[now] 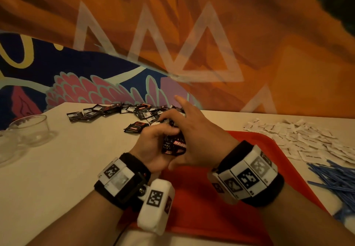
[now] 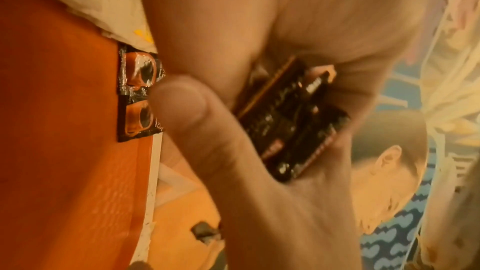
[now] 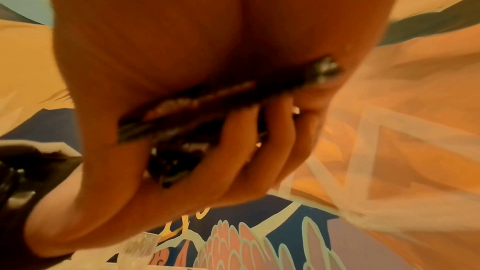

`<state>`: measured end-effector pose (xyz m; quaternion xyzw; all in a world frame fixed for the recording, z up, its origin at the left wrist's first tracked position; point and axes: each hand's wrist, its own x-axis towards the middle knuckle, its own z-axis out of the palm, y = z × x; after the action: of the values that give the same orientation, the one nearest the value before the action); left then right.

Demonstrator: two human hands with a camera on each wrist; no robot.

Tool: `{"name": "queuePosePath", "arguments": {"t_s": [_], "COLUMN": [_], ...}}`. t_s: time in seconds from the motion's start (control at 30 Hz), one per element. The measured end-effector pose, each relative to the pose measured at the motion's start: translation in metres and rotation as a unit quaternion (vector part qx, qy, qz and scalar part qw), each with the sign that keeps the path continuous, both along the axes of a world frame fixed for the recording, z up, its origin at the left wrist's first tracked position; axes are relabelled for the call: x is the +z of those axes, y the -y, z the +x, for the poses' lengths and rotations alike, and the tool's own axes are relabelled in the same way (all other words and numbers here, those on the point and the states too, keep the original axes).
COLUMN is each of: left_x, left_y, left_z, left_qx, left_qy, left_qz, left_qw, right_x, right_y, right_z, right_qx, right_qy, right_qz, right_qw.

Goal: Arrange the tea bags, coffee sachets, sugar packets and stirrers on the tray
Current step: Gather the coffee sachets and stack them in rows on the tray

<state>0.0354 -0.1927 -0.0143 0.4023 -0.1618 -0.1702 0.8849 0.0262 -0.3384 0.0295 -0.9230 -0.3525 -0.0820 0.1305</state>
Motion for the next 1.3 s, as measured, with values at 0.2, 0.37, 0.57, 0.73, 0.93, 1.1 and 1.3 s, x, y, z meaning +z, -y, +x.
{"name": "queuePosePath", "arguments": {"t_s": [0.2, 0.37, 0.57, 0.73, 0.93, 1.1, 1.3], "left_x": [0.003, 0.005, 0.000, -0.001, 0.000, -0.004, -0.003], "left_y": [-0.007, 0.006, 0.012, 0.013, 0.026, 0.013, 0.012], "left_z": [-0.002, -0.004, -0.005, -0.002, -0.005, -0.002, -0.001], "left_qx": [-0.039, 0.030, 0.047, 0.029, 0.039, 0.037, 0.033], "left_qy": [0.009, -0.001, -0.004, 0.006, -0.019, -0.038, -0.028], "left_qz": [-0.020, 0.030, 0.017, 0.025, 0.037, 0.009, 0.013], "left_qw": [0.999, 0.999, 0.999, 0.999, 0.998, 0.999, 0.999], "right_x": [-0.006, -0.004, -0.003, -0.002, 0.000, -0.012, -0.009], "right_y": [0.004, 0.008, 0.011, 0.007, 0.021, 0.018, 0.020], "right_z": [0.007, 0.008, 0.008, 0.005, 0.009, 0.020, 0.022], "right_qx": [0.046, 0.046, 0.017, 0.018, 0.034, 0.055, 0.088], "right_qy": [0.050, 0.014, -0.011, -0.006, -0.102, -0.035, 0.021], "right_qz": [0.093, 0.079, 0.087, 0.123, 0.072, 0.132, 0.181], "right_qw": [0.993, 0.996, 0.996, 0.992, 0.992, 0.989, 0.979]}}
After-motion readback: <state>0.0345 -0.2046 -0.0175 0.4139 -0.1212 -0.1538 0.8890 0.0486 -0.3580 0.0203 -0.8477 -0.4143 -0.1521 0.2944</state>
